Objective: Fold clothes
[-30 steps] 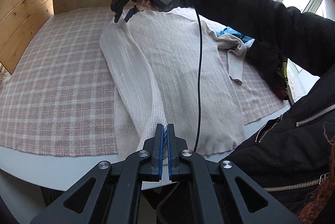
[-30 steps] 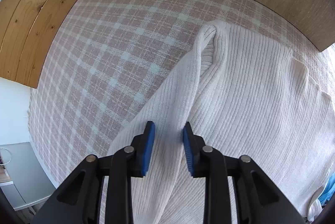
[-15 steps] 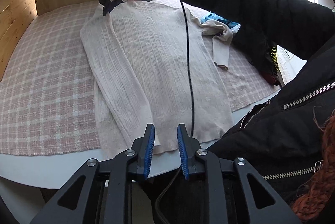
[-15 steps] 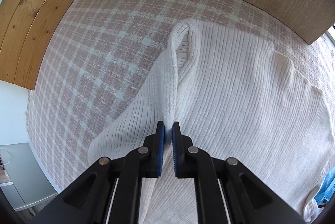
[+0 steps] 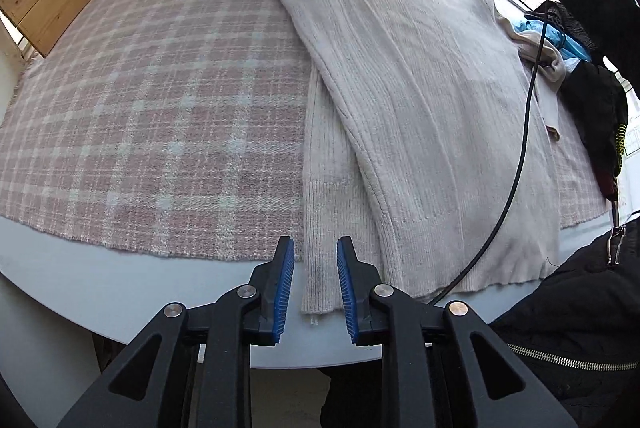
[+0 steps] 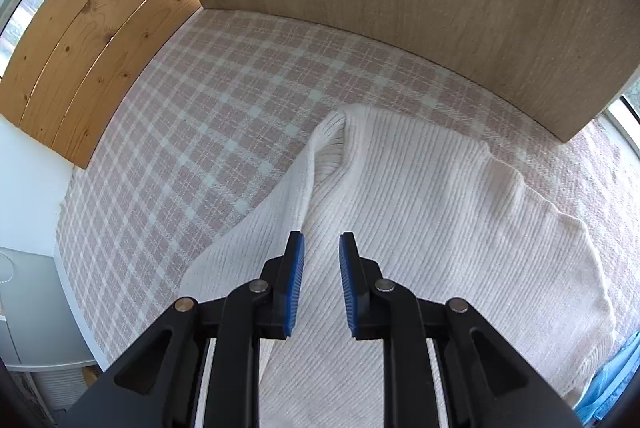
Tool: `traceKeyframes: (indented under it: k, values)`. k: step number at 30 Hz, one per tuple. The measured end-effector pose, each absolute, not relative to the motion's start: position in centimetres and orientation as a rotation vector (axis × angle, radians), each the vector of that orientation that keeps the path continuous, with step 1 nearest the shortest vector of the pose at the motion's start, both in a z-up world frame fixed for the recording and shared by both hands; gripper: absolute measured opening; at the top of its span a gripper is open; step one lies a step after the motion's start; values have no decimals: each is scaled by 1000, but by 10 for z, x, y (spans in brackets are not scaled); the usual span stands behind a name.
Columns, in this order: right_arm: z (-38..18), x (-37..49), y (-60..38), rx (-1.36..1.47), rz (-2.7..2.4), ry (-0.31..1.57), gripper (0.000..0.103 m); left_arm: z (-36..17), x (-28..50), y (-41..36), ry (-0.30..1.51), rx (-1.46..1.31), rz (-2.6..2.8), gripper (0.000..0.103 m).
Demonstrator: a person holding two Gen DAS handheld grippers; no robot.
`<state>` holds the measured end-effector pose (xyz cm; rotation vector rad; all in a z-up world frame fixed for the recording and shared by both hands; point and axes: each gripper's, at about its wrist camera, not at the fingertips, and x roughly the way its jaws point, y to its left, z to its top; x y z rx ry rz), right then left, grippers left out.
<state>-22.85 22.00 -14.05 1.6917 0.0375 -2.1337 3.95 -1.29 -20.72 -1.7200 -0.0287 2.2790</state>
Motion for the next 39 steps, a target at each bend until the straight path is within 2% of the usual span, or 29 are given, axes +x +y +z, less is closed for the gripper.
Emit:
traceKeyframes:
  k: [4, 6, 9, 12, 15, 21, 26, 30, 31, 32, 33, 37, 39]
  values:
    - [-173, -251, 199, 1723, -2043, 51, 18, -206, 37, -11, -31, -1708, 2275, 21]
    - [-182, -267, 211, 1782, -2020, -90, 18, -207, 33, -12, -37, -1717, 2268, 22]
    - [-150, -282, 244, 1676, -2096, -294, 18, -207, 29, -18, -48, -1725, 2280, 21]
    - [-120, -283, 258, 1633, -2232, -117, 19, -194, 18, -24, -68, -1681, 2275, 22]
    - [-119, -281, 269, 1611, -2308, -3, 19, -179, -20, -24, 30, -1616, 2309, 22]
    - [-149, -288, 277, 1587, -2257, -37, 19, -167, -157, -14, 133, -1491, 2322, 27]
    - [-175, -298, 279, 1561, -2200, -73, 18, -193, -253, 15, 191, -1515, 2241, 29]
    - [-180, -308, 257, 1516, -2157, -9, 18, -221, -284, 26, 163, -1579, 2156, 29]
    - [-182, -311, 254, 1505, -2150, 1, 18, -224, -285, 28, 153, -1573, 2136, 28]
    - [-185, -314, 249, 1501, -2141, 20, 18, -226, -286, 30, 144, -1567, 2117, 17]
    - [-193, -319, 240, 1505, -2133, 57, 18, -227, -286, 31, 140, -1561, 2110, 12]
    - [-204, -329, 220, 1451, -2152, 168, 18, -221, -279, 21, 150, -1549, 2165, 8]
    - [-201, -334, 221, 1514, -2141, 122, 18, -223, -275, 12, 115, -1559, 2176, 9]
